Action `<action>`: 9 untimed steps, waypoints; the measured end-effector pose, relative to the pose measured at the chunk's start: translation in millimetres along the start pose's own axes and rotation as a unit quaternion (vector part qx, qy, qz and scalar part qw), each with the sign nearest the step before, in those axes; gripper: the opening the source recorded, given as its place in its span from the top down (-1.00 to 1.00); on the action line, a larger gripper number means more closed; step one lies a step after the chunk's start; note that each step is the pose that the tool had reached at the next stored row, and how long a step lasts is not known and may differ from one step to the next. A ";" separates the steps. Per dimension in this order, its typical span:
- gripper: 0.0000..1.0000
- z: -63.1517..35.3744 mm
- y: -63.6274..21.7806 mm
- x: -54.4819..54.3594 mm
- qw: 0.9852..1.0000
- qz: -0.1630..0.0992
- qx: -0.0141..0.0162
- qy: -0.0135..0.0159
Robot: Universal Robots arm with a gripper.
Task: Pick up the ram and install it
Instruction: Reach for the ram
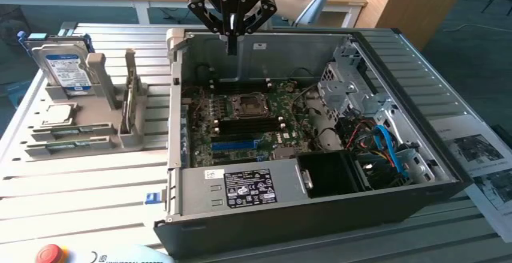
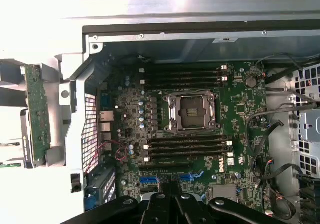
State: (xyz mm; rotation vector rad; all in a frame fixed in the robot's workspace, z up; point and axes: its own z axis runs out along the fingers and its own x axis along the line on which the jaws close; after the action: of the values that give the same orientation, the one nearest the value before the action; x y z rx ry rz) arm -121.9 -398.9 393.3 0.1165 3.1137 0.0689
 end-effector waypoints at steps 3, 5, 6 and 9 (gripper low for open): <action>0.79 0.0 0.0 0.0 1.000 0.000 0.000 0.000; 0.79 0.0 0.0 0.0 1.000 0.000 0.000 0.000; 0.79 0.0 0.0 0.0 1.000 0.000 0.000 0.000; 0.79 0.0 0.0 0.0 1.000 0.000 0.000 0.000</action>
State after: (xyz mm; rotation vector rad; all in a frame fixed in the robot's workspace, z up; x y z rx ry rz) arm -121.9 -398.8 393.3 0.1167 3.1137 0.0689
